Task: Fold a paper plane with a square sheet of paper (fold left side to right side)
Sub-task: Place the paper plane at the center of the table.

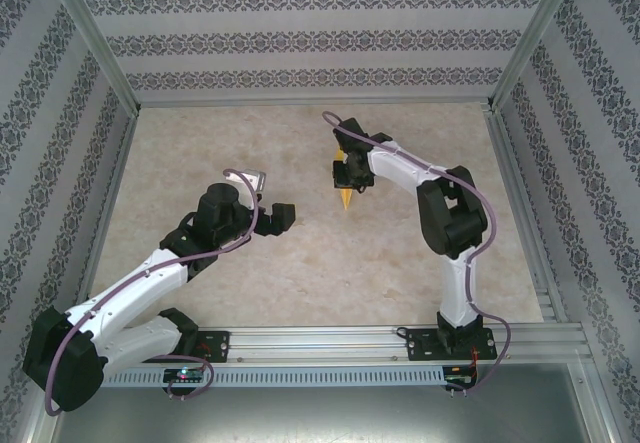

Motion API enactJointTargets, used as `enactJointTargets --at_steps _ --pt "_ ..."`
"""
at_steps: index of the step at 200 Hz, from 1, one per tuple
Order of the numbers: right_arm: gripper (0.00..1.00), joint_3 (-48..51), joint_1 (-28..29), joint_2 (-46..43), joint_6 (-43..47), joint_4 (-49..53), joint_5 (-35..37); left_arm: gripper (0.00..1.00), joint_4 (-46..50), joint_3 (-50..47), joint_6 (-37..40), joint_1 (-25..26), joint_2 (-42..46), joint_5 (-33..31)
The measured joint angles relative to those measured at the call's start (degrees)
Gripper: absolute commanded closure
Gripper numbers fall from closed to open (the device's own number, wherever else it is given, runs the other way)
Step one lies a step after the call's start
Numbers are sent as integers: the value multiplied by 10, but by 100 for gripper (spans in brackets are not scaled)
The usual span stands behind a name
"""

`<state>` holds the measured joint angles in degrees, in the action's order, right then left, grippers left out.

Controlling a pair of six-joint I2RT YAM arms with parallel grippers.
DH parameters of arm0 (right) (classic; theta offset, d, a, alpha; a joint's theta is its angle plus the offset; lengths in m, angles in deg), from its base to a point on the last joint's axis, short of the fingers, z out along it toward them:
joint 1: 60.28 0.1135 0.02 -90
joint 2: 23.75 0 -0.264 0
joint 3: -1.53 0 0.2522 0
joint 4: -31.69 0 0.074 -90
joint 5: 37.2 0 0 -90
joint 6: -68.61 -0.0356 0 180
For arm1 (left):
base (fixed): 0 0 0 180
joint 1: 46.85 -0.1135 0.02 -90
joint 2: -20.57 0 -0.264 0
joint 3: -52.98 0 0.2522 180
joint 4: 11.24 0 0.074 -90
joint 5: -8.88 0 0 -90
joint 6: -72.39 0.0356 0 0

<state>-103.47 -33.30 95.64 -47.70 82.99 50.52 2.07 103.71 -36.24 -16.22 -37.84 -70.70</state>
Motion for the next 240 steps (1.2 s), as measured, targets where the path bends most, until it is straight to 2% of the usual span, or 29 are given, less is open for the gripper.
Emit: enactJointTargets --at_steps 61,137,189,240 --pt "85 -18 0 52 12 14 4 0 -45 0 93 0 -12 12" --pt "75 -17 0 51 16 12 4 0 -49 7 116 0 -31 13" --pt "70 -6 2 40 28 17 21 0 -29 14 115 0 -33 -71" --pt "62 -2 7 6 34 32 35 0 -15 14 105 -9 -36 -106"
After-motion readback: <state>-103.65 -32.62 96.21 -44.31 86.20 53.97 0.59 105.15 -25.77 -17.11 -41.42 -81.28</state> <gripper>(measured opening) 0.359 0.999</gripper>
